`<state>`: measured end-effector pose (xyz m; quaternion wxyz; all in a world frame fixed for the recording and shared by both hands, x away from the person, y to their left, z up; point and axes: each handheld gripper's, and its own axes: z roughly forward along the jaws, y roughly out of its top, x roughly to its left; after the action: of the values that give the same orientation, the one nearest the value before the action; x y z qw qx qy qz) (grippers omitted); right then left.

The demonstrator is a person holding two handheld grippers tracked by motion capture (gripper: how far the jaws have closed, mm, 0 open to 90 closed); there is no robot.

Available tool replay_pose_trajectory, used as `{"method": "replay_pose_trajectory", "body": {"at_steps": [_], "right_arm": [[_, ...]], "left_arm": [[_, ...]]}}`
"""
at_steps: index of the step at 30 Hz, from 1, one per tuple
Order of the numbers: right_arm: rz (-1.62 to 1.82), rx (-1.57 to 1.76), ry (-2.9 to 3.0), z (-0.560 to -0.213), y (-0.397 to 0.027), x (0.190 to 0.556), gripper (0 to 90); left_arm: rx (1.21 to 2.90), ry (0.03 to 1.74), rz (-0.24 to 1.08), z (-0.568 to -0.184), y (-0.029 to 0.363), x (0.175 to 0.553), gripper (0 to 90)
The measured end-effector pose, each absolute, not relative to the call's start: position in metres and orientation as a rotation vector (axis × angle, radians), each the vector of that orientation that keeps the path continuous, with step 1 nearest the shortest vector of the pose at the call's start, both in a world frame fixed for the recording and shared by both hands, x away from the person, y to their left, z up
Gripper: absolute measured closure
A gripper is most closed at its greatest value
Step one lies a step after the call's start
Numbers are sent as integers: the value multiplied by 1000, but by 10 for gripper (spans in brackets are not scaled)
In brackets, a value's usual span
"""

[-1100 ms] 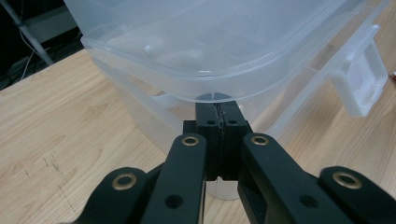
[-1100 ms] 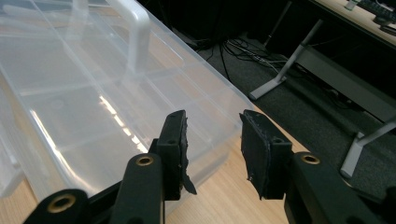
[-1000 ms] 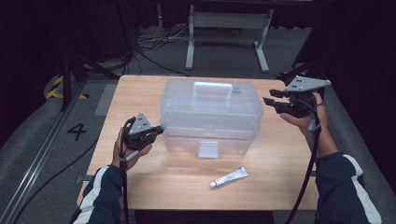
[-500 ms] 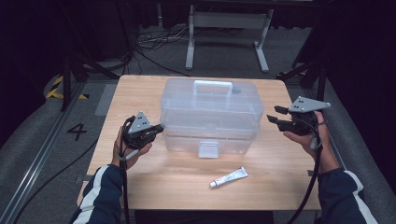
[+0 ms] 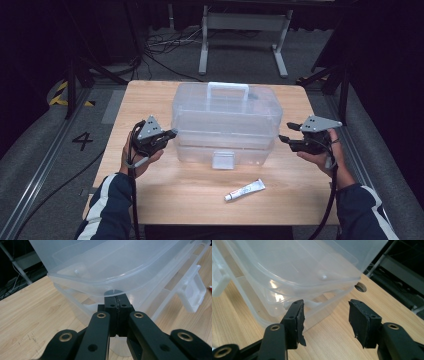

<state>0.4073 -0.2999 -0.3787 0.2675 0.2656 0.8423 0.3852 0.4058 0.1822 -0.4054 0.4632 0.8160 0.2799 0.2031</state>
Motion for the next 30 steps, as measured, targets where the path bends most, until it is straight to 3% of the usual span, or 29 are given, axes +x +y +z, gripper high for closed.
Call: {"method": "replay_pose_trajectory", "body": {"at_steps": [14,30], "right_arm": [[1090,674,2196,-380,-298,408,482],[1182,611,2015,-371,-292,410,608]], "left_arm": [[2000,686,521,-402,183,405,838],[2015,656,511,-400,186,391,753]]}}
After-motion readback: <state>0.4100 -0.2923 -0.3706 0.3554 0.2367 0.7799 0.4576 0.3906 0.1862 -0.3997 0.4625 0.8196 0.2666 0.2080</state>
